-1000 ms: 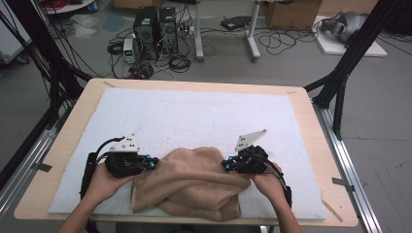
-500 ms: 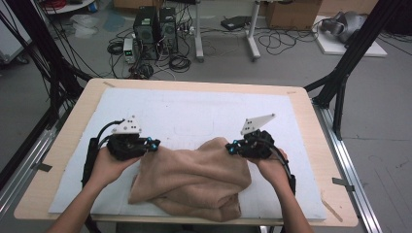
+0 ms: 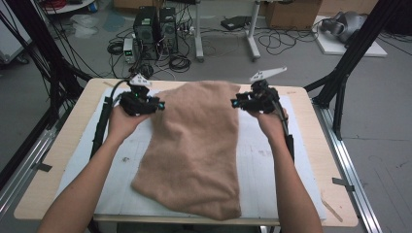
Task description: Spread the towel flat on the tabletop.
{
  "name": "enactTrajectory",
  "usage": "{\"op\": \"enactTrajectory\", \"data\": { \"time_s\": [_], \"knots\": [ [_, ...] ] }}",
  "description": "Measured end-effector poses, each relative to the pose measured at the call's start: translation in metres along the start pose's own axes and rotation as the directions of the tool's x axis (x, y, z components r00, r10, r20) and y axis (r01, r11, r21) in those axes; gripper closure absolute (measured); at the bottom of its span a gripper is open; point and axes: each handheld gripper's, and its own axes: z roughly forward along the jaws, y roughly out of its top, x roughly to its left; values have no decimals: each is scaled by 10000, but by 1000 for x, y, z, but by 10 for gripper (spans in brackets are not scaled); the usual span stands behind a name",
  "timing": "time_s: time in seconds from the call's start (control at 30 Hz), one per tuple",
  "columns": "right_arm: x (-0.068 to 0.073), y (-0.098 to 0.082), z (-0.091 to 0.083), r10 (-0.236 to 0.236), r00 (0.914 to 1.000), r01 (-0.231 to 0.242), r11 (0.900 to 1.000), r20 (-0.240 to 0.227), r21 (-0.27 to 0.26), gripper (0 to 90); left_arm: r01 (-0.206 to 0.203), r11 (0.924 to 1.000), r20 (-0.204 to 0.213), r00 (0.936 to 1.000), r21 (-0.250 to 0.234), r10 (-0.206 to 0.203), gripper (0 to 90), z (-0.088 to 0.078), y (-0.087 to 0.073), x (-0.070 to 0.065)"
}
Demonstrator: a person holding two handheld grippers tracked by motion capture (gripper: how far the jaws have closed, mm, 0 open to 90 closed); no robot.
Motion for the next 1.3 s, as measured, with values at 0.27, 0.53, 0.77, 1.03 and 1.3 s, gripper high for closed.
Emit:
{"op": "enactTrajectory", "data": {
  "time_s": [0.27, 0.53, 0.77, 1.03, 1.3],
  "knots": [
    [23, -59, 32, 118, 9965, -37, 9953, -829, 968, 550, -34, 9988, 561, 9984, 481, 7, 594, 5, -54, -7],
    [46, -90, 29, -83, 9934, 194, 9952, -1145, 960, 547, -202, 9998, 697, 9974, 59, 197, 576, -12, -84, -17],
    [70, -116, 28, -489, 9901, 673, 9880, -1315, 1393, 535, -961, 9944, 747, 9929, 432, 927, 574, -20, -109, -32],
    [80, -138, 39, -480, 9901, 701, 9833, -1319, 1681, 579, -1016, 9925, 1173, 9887, 686, 931, 589, -8, -134, -40],
    [71, -137, 38, -378, 9858, 659, 9834, -1637, 1693, 841, -1117, 9913, 1354, 9856, 695, 1015, 844, -11, -132, -42]
  ]
}}
